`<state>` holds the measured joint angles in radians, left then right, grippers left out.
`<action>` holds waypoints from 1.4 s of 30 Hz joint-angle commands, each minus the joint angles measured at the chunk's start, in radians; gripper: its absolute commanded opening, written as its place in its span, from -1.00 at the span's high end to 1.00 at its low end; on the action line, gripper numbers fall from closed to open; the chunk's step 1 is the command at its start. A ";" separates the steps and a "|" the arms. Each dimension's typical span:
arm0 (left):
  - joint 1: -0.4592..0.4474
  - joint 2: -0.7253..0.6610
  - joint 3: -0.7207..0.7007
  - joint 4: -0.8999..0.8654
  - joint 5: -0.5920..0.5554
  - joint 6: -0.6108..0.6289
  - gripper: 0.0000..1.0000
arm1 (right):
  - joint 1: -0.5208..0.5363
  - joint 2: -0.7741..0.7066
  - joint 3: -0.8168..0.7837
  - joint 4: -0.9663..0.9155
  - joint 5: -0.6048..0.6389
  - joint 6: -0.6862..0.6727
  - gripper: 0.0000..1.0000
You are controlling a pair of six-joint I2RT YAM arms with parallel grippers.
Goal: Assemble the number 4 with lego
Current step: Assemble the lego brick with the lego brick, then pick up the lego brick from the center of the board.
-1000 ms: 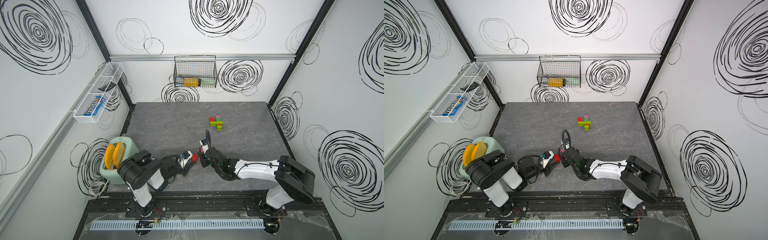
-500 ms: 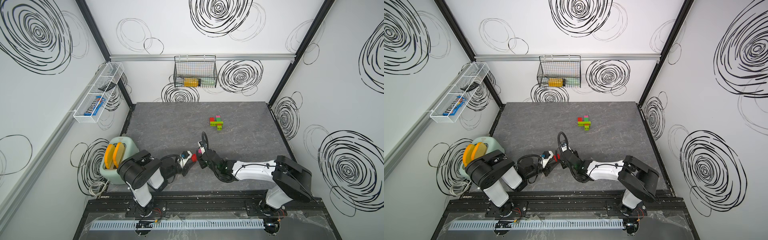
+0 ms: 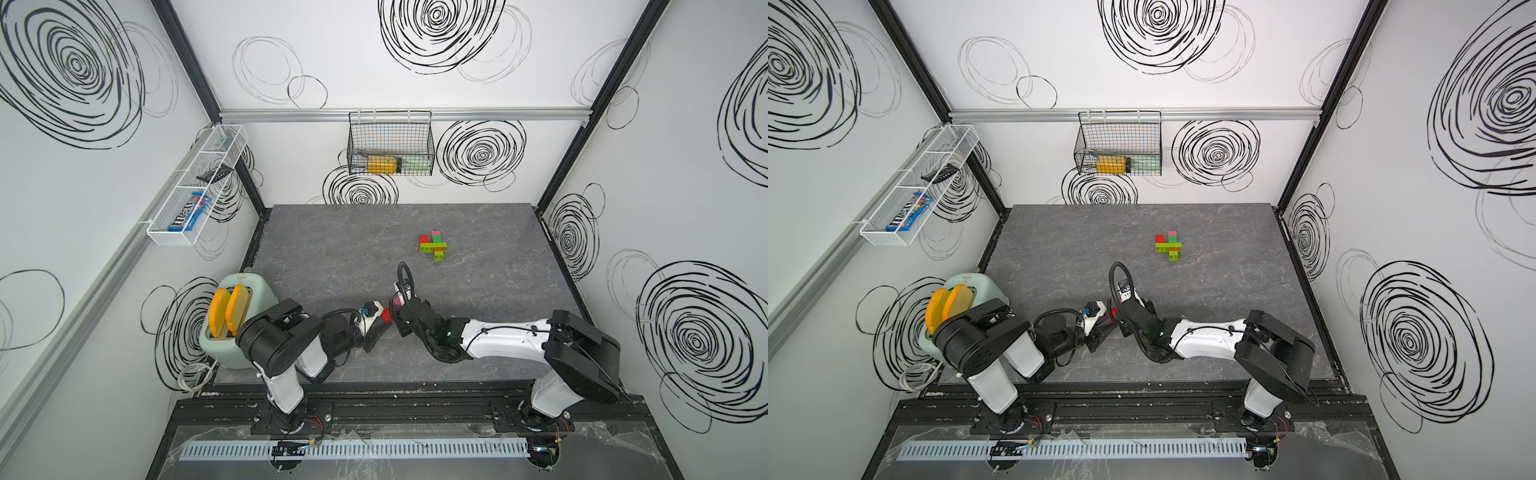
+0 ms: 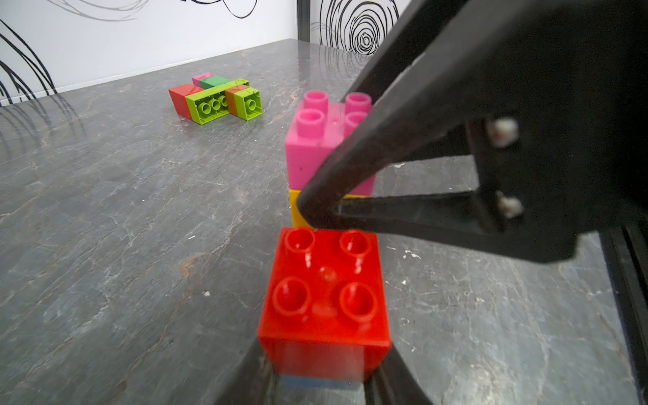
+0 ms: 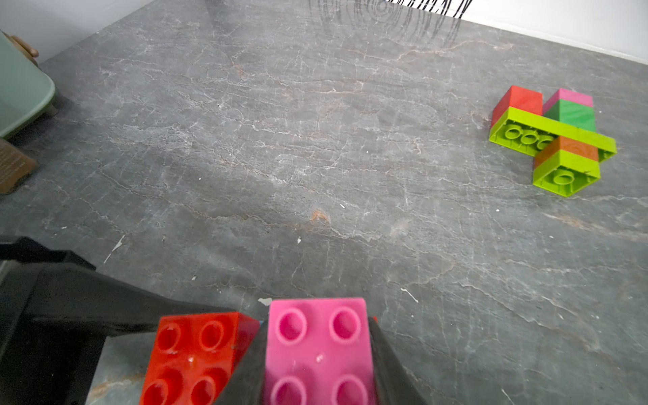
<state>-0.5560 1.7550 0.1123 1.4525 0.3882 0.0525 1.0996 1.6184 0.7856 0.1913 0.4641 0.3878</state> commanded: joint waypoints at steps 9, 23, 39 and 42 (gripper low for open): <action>-0.006 0.003 0.026 0.073 0.005 -0.025 1.00 | 0.030 -0.363 -0.131 -0.387 -0.290 -0.108 -0.56; -0.010 -0.069 0.062 -0.026 -0.034 -0.103 1.00 | -0.395 -0.681 -0.158 -0.286 -0.306 0.038 -0.95; -0.065 -0.244 0.538 -1.028 -0.236 -0.272 1.00 | -0.727 -0.557 -0.177 -0.063 -0.470 0.242 -0.95; -0.053 -0.217 0.633 -1.127 -0.197 -0.289 1.00 | -0.754 -0.529 -0.180 -0.015 -0.473 0.307 -0.95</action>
<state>-0.6209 1.5276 0.6712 0.4942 0.1982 -0.1921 0.3656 1.0657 0.6189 0.0853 0.0013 0.6132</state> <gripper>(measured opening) 0.363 0.974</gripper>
